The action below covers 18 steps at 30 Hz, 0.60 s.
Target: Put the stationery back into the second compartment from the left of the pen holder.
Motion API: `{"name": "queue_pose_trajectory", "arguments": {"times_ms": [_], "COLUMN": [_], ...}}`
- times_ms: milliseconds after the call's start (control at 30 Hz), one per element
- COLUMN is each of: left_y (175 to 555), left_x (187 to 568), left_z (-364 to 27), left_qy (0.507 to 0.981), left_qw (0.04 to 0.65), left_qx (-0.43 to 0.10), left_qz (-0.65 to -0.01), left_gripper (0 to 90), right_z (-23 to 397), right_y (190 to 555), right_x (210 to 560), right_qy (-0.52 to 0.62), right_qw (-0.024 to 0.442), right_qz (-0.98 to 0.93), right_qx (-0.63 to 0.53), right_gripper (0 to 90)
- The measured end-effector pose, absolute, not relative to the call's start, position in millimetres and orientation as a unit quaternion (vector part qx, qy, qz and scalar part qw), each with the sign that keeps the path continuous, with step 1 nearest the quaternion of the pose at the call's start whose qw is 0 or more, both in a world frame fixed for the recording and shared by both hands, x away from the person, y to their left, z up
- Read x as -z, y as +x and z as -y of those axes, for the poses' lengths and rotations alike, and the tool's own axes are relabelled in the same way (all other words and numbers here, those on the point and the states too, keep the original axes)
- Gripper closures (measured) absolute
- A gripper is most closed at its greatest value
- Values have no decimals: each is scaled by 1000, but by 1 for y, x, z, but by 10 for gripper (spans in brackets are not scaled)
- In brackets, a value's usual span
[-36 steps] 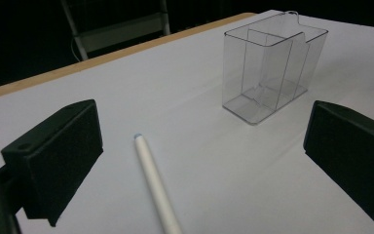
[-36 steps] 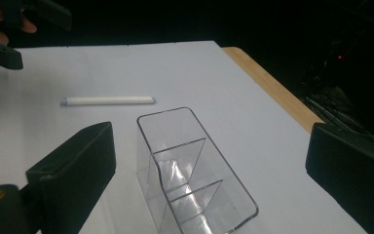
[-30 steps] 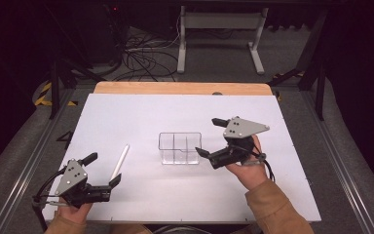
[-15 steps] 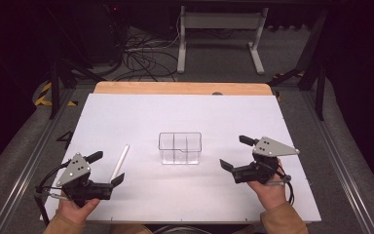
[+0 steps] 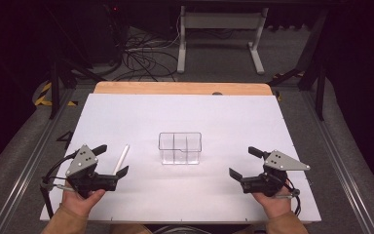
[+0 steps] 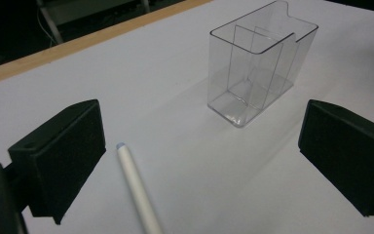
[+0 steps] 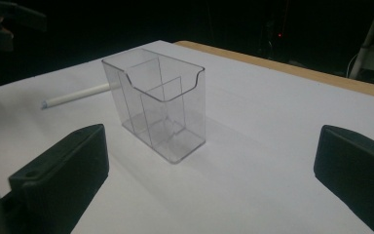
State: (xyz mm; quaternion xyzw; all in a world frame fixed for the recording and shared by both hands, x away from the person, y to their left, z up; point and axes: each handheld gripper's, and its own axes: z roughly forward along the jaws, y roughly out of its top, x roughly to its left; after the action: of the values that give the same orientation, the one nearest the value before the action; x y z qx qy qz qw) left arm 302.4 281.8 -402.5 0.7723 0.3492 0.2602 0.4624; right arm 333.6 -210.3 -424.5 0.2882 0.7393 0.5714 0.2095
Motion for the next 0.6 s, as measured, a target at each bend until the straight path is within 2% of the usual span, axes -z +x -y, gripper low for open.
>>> {"name": "queue_pose_trajectory", "arguments": {"times_ms": [133,400,600], "left_y": [309,317,326], "left_x": [401,400,399], "left_z": [-282,-280,-279], "left_qy": [776,782,793], "left_qw": [450,439,400], "left_qx": [-253,-252,-242], "left_qz": [-361,-364,-391], "left_gripper": [55,69,99], "right_z": [213,212,211], "right_y": [329,328,328], "right_x": [429,431,432], "right_qy": [268,249,247], "right_qw": [214,218,207], "right_qz": [-756,-763,-768], "right_qx": [-557,-555,-554], "right_gripper": [31,40,54]}}
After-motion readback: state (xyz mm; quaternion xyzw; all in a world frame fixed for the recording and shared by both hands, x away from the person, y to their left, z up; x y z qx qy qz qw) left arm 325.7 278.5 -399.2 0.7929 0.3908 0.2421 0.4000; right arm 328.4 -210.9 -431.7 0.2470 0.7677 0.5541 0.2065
